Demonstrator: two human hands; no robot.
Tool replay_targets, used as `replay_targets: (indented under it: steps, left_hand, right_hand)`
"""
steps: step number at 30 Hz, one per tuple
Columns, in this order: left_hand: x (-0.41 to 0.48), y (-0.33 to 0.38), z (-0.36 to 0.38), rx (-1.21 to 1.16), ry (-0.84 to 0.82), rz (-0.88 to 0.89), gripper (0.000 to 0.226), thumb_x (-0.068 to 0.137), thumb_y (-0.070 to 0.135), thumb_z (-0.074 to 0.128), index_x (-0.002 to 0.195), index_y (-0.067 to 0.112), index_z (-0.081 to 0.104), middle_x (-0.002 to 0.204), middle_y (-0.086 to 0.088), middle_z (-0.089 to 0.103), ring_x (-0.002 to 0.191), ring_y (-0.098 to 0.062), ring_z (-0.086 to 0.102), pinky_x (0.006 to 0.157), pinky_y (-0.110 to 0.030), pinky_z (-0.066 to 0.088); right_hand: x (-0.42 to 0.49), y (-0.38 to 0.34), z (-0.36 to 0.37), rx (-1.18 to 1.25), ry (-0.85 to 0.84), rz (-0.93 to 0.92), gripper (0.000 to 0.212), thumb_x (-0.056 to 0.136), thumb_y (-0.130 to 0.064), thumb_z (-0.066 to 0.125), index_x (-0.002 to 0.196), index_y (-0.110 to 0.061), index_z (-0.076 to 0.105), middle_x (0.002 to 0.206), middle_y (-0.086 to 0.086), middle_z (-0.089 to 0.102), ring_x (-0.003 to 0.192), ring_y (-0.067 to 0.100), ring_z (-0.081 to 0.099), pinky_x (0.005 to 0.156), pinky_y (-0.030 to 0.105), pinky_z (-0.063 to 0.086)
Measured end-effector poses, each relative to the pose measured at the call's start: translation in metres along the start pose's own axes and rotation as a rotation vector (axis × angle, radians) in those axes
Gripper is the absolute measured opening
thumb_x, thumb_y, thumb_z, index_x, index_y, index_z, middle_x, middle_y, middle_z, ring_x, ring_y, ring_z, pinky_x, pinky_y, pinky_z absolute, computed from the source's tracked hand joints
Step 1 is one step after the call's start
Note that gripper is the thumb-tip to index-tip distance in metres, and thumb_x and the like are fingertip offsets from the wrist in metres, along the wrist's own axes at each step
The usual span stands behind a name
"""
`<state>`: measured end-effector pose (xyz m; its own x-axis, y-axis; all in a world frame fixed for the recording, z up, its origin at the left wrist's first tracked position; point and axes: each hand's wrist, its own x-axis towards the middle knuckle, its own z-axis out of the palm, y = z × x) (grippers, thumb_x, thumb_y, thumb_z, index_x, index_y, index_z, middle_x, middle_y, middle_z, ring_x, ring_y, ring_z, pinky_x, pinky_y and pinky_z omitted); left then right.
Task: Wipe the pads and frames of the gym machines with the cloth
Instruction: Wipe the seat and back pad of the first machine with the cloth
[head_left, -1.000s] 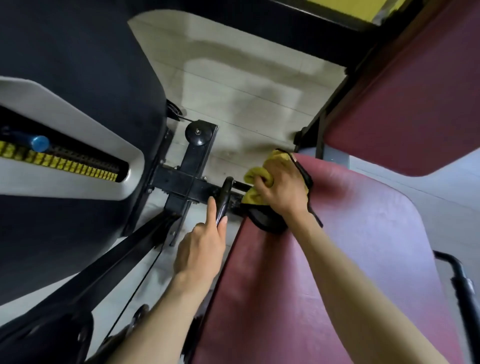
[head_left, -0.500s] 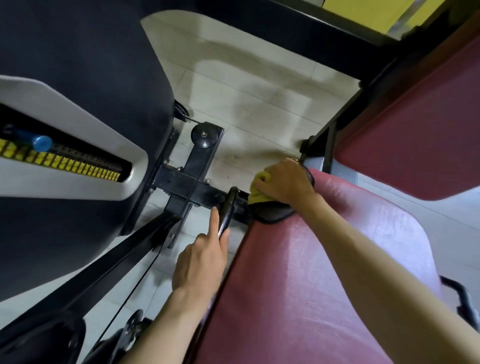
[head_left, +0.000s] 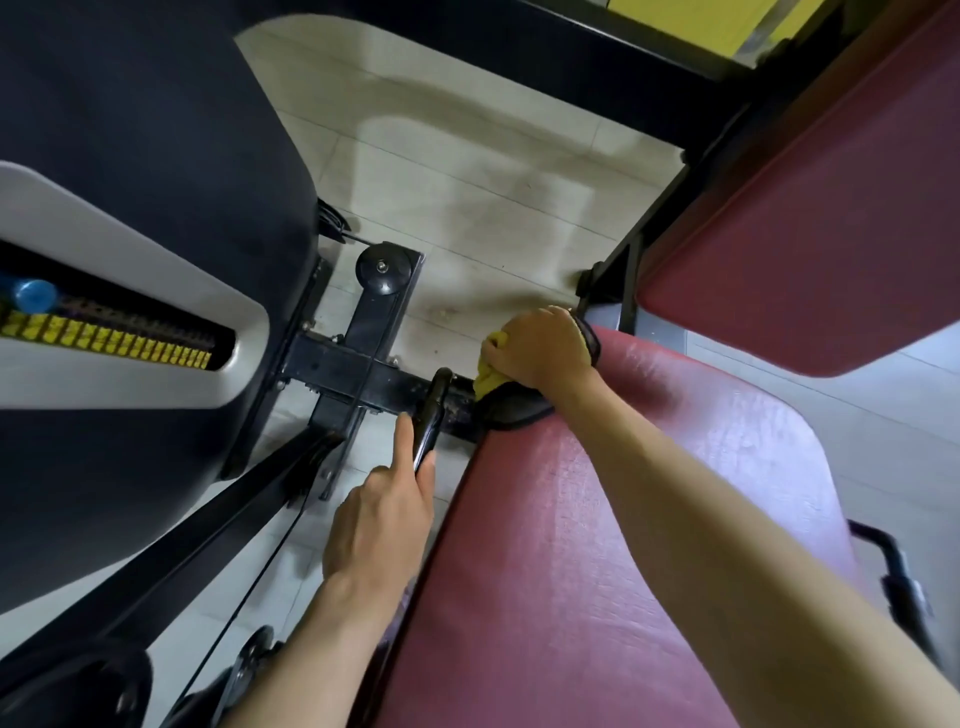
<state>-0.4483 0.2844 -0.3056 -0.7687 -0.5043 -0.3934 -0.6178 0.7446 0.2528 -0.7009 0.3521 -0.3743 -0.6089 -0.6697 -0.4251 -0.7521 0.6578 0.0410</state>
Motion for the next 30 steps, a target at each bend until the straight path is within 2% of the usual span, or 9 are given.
replay_targets:
  steps: [4,7,10,13,18,21,25,27,30]
  left_hand:
    - [0.000,0.005,-0.002,-0.034,0.006,-0.029,0.062,0.105,0.048,0.024,0.159,0.017,0.021,0.072,-0.008,0.066,0.063,-0.029,0.067,0.050,-0.034,0.042]
    - [0.003,0.006,-0.003,-0.040,-0.006,-0.045,0.060,0.107,0.045,0.028,0.160,0.018,0.019,0.085,-0.017,0.070,0.075,-0.037,0.070,0.055,-0.038,0.043]
    - [0.002,0.004,-0.002,-0.084,-0.006,-0.031,0.059,0.105,0.048,0.018,0.158,0.021,0.020,0.092,-0.019,0.071,0.083,-0.040,0.070,0.064,-0.045,0.052]
    - [0.003,0.004,-0.002,-0.140,-0.015,-0.044,0.057,0.106,0.048,0.014,0.157,0.023,0.021,0.092,-0.019,0.073,0.083,-0.040,0.070,0.067,-0.045,0.053]
    - [0.004,0.006,-0.008,-0.173,-0.059,-0.105,0.054,0.109,0.046,0.015,0.157,0.025,0.026,0.103,-0.024,0.071,0.095,-0.044,0.067,0.075,-0.046,0.049]
    - [0.010,0.005,-0.008,-0.278,-0.123,-0.150,0.053,0.108,0.048,0.011,0.153,0.030,0.032,0.119,-0.024,0.067,0.105,-0.044,0.064,0.081,-0.047,0.046]
    - [0.005,-0.015,-0.018,-0.363,-0.059,-0.081,0.054,0.110,0.041,0.010,0.156,0.031,0.035,0.156,-0.001,0.048,0.139,-0.026,0.047,0.109,-0.040,0.037]
    - [-0.011,-0.036,-0.022,-0.377,-0.091,-0.023,0.053,0.110,0.041,0.012,0.156,0.031,0.037,0.158,0.004,0.043,0.143,-0.019,0.039,0.115,-0.037,0.029]
    - [-0.046,-0.076,-0.019,-0.339,-0.181,0.050,0.053,0.110,0.047,0.012,0.154,0.035,0.039,0.155,0.007,0.046,0.143,-0.018,0.038,0.114,-0.033,0.028]
  right_hand:
    - [-0.044,-0.022,-0.006,0.216,0.012,-0.133,0.052,0.091,-0.052,0.038,0.053,-0.018,0.052,0.065,0.006,0.066,0.063,0.027,0.056,0.083,0.040,0.049]
    - [-0.088,-0.052,0.004,0.402,0.211,-0.200,0.047,0.084,-0.048,0.047,0.052,-0.016,0.055,0.053,0.005,0.058,0.054,0.029,0.048,0.080,0.039,0.048]
    - [-0.120,-0.060,0.015,0.486,0.326,-0.341,0.036,0.089,-0.045,0.056,0.063,-0.021,0.059,0.064,-0.001,0.061,0.071,0.024,0.058,0.096,0.038,0.046]
    - [-0.112,-0.041,0.015,0.430,0.297,-0.474,0.035,0.093,-0.050,0.051,0.074,-0.023,0.062,0.075,-0.005,0.068,0.083,0.022,0.062,0.104,0.040,0.042]
    - [-0.092,-0.039,0.014,0.386,0.289,-0.341,0.041,0.091,-0.056,0.043,0.073,-0.025,0.062,0.072,-0.001,0.068,0.083,0.021,0.063,0.106,0.038,0.040]
    - [-0.098,-0.046,0.016,0.429,0.349,-0.272,0.038,0.088,-0.054,0.046,0.064,-0.024,0.050,0.066,0.002,0.064,0.078,0.025,0.061,0.103,0.041,0.044]
    - [-0.113,-0.062,0.010,0.450,0.353,-0.229,0.040,0.080,-0.049,0.043,0.054,-0.019,0.046,0.056,0.002,0.055,0.068,0.026,0.053,0.099,0.039,0.044]
    - [-0.128,-0.071,0.008,0.458,0.323,-0.257,0.041,0.079,-0.049,0.042,0.053,-0.018,0.046,0.054,-0.001,0.053,0.066,0.021,0.046,0.100,0.038,0.043]
    - [-0.160,-0.094,0.004,0.495,0.322,-0.306,0.037,0.081,-0.048,0.048,0.055,-0.023,0.043,0.056,-0.004,0.051,0.066,0.021,0.050,0.098,0.038,0.044]
